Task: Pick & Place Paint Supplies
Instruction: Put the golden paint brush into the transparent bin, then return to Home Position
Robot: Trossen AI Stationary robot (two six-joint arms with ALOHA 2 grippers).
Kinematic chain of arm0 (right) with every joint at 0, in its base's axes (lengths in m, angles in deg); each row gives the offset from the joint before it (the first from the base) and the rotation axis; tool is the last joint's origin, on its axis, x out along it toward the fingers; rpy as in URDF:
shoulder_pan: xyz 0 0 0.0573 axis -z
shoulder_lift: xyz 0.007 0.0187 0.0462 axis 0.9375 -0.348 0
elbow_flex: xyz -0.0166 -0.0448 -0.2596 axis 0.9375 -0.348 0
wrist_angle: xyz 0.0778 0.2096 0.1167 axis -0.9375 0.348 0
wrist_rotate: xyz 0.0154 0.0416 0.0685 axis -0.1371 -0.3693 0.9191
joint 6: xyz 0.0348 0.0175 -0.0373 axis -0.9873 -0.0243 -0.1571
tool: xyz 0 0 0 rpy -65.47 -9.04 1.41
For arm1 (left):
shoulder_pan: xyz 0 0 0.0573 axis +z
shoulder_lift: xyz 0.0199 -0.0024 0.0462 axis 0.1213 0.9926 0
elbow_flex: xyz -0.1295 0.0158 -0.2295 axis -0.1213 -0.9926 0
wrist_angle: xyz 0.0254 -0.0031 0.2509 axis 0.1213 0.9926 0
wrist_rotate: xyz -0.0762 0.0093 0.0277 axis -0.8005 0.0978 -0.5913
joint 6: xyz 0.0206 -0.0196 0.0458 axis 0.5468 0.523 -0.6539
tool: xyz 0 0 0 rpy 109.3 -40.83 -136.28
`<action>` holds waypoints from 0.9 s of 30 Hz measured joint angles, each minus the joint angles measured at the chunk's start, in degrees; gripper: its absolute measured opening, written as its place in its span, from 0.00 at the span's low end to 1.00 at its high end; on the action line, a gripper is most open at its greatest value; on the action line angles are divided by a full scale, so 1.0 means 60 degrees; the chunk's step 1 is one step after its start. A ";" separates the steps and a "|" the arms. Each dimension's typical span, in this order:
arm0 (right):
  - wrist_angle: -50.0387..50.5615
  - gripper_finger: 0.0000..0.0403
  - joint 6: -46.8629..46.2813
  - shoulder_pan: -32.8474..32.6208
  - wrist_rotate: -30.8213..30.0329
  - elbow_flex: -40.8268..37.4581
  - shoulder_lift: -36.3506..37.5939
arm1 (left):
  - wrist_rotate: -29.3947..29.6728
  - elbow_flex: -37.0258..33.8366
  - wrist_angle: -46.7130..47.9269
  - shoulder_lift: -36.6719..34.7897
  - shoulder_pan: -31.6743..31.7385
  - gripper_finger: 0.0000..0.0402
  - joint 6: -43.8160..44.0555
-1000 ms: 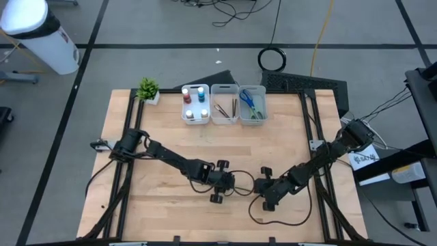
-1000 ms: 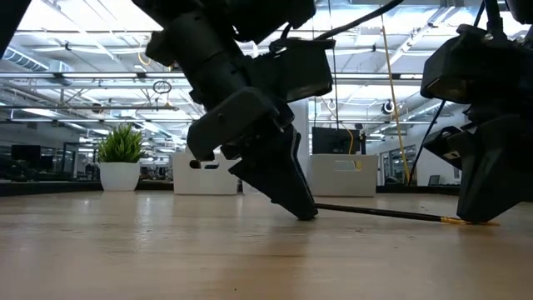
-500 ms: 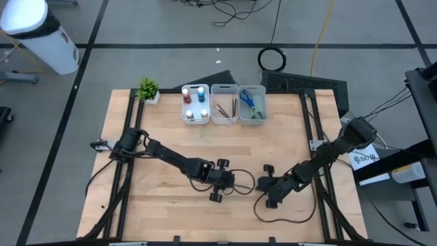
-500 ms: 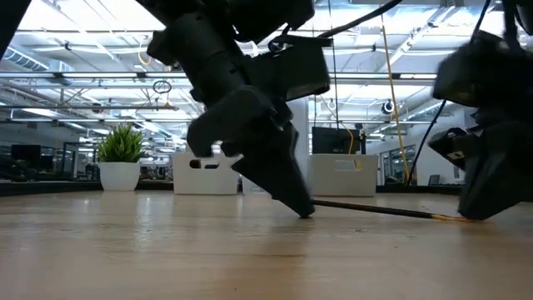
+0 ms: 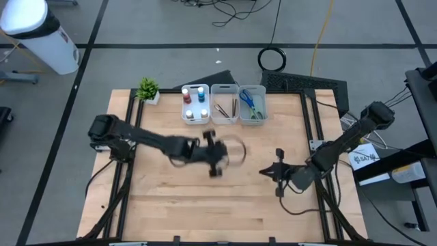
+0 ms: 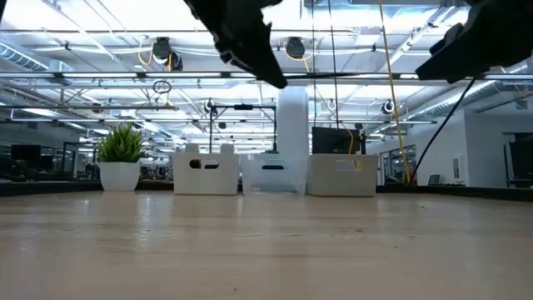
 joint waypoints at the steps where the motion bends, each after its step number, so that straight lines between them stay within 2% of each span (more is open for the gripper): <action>1: 0.0014 0.00 0.0001 0.0007 -0.0201 -0.0091 0.0105 | 0.0350 0.0007 0.0042 -0.0156 0.0215 0.03 0.0181; 3: -0.0077 0.00 -0.0014 0.0016 -0.0570 -0.0210 0.0243 | 0.0898 0.0007 -0.0001 -0.0290 0.0735 0.03 0.0418; 6: -0.0179 0.00 -0.0134 0.0016 -0.0860 -0.0357 0.0303 | 0.0952 0.0002 -0.0277 -0.0277 0.1759 0.03 0.0983; 11: -0.0619 0.00 -0.0282 0.0018 -0.0863 -0.0802 0.0309 | 0.0553 0.0004 -0.0676 0.0262 0.3663 0.03 0.2599; 15: -0.0987 0.00 -0.0491 0.0016 -0.0859 -0.1130 0.0303 | -0.0687 0.0004 -0.0941 0.0792 0.4683 0.03 0.3698; 18: -0.1241 0.00 -0.0510 0.0020 -0.0863 -0.1329 0.0310 | -0.1209 0.0011 -0.0868 0.1270 0.5182 0.04 0.4383; 22: -0.1341 0.00 -0.0514 0.0020 -0.0851 -0.1402 0.0314 | -0.1452 0.0007 -0.0964 0.1564 0.5426 0.12 0.4891; 27: -0.1606 0.00 -0.0513 0.0020 -0.0842 -0.1418 0.0314 | -0.1837 0.0013 -0.0765 0.1463 0.5456 0.21 0.4260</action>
